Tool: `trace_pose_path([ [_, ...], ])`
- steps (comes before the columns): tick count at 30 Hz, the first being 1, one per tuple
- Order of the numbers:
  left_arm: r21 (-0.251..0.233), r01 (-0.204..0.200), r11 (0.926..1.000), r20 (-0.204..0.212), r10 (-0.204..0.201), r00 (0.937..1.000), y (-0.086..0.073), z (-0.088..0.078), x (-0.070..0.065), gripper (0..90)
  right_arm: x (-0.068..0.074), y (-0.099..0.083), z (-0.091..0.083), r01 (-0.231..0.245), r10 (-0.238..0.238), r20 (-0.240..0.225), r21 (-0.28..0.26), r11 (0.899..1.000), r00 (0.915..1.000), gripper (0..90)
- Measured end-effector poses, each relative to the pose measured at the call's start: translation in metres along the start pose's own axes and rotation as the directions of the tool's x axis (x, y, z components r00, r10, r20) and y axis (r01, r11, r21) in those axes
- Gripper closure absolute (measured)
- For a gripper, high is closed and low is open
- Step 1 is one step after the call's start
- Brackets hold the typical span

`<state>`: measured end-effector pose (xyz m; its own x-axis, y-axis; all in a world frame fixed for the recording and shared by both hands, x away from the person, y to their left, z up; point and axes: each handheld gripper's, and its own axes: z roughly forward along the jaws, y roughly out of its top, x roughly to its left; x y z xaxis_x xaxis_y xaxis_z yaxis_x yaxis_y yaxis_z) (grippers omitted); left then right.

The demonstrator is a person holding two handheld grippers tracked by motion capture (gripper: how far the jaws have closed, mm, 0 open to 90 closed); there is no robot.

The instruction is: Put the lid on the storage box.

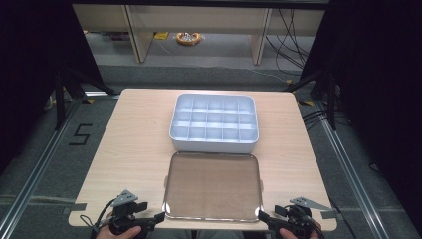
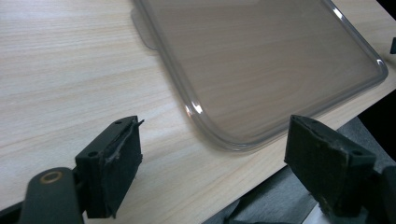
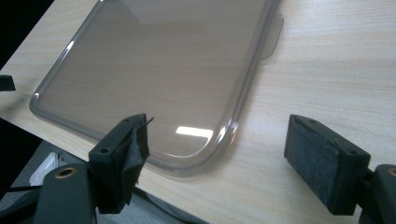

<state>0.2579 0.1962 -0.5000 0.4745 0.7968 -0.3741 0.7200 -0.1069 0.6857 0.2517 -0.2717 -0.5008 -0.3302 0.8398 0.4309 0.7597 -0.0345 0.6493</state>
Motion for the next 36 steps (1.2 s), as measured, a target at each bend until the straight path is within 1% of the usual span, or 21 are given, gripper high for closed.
trace_pose_path([
  [3,0.016,-0.014,0.9998,0.004,0.014,0.9999,0.001,0.001,-0.001,18.4,0.004,0.0,-0.001,-0.046,0.046,-0.021,0.016,0.999,0.9987,23.2],
  [5,0.007,-0.007,1.0,0.0,0.007,1.0,0.002,0.003,-0.002,18.7,0.0,0.001,0.001,0.003,-0.003,0.013,0.012,1.0,0.9999,23.4],
  [6,0.01,-0.014,0.9999,0.003,0.014,0.9999,0.003,0.004,-0.002,18.9,0.003,0.001,0.002,-0.04,0.04,-0.017,0.011,0.999,0.999,23.4],
  [7,0.001,-0.006,1.0,0.0,0.006,1.0,0.003,0.005,-0.003,19.2,-0.001,0.002,0.004,0.006,-0.006,-0.012,0.007,1.0,0.9999,23.4],
  [9,0.011,-0.016,0.9998,0.008,0.016,0.9998,0.004,0.006,-0.002,20.3,0.0,0.003,0.005,0.003,-0.003,-0.008,0.006,1.0,1.0,23.5],
  [10,0.006,0.0,1.0,0.016,0.0,0.9999,0.004,0.008,-0.003,20.7,0.009,0.003,0.003,-0.115,0.115,-0.013,0.047,0.992,0.9932,23.5],
  [11,0.01,0.005,0.9999,0.023,-0.005,0.9997,0.004,0.009,-0.002,21.0,0.0,0.004,0.006,-0.002,0.002,-0.02,0.0,1.0,0.9998,23.5],
  [13,0.01,0.007,0.9999,0.023,-0.007,0.9997,0.006,0.011,-0.002,23.6,0.002,0.005,0.005,-0.049,0.05,-0.014,0.024,0.998,0.9987,23.6],
  [16,0.009,-0.005,0.9999,0.025,0.005,0.9997,0.008,0.015,-0.003,24.8,-0.002,0.006,0.009,-0.021,0.021,-0.016,0.005,1.0,0.9996,23.9],
  [17,0.02,-0.015,0.9997,0.026,0.014,0.9996,0.009,0.016,-0.003,25.1,-0.001,0.006,0.009,-0.049,0.049,-0.012,0.009,0.999,0.9987,24.1],
  [18,0.026,-0.019,0.9995,0.025,0.018,0.9995,0.01,0.018,-0.002,25.9,-0.004,0.007,0.01,-0.024,0.024,-0.023,-0.009,1.0,0.9995,24.4],
  [19,0.021,0.003,0.9998,0.028,-0.004,0.9996,0.01,0.02,-0.004,25.9,-0.004,0.007,0.01,-0.024,0.024,-0.023,-0.009,1.0,0.9995,24.4],
  [21,0.045,-0.009,0.9989,0.024,0.008,0.9997,0.012,0.022,-0.001,27.3,-0.004,0.01,0.012,-0.067,0.067,-0.004,0.007,0.998,0.9977,25.1],
  [22,0.029,0.005,0.9996,0.025,-0.005,0.9997,0.013,0.025,-0.001,27.8,-0.007,0.01,0.014,-0.044,0.044,-0.016,-0.004,0.999,0.9989,25.6],
  [27,0.036,-0.008,0.9993,0.028,0.007,0.9996,0.018,0.028,0.002,30.3,-0.008,0.014,0.021,-0.048,0.048,-0.024,0.011,0.999,0.9985,28.4],
  [28,0.028,0.009,0.9996,0.031,-0.01,0.9995,0.018,0.031,0.002,31.0,-0.004,0.015,0.021,-0.09,0.091,-0.032,0.025,0.996,0.9954,29.1],
  [29,0.037,0.017,0.9992,0.034,-0.018,0.9993,0.018,0.032,0.003,31.6,-0.006,0.016,0.023,-0.057,0.058,-0.032,0.016,0.998,0.9978,29.1],
  [30,0.047,0.014,0.9988,0.04,-0.016,0.9991,0.019,0.033,0.004,32.3,-0.002,0.016,0.023,-0.103,0.104,-0.035,0.032,0.994,0.994,29.3],
  [31,0.044,0.023,0.9987,0.042,-0.025,0.9988,0.019,0.034,0.005,32.9,-0.005,0.017,0.025,-0.061,0.061,-0.031,0.02,0.998,0.9976,29.5],
  [33,0.052,0.008,0.9986,0.043,-0.01,0.999,0.021,0.036,0.007,34.2,-0.003,0.017,0.026,-0.095,0.096,-0.037,0.032,0.995,0.9947,29.7],
  [36,0.06,0.008,0.9981,0.04,-0.011,0.9991,0.023,0.038,0.008,37.5,-0.005,0.018,0.031,-0.075,0.077,-0.035,0.032,0.997,0.9965,29.7],
])
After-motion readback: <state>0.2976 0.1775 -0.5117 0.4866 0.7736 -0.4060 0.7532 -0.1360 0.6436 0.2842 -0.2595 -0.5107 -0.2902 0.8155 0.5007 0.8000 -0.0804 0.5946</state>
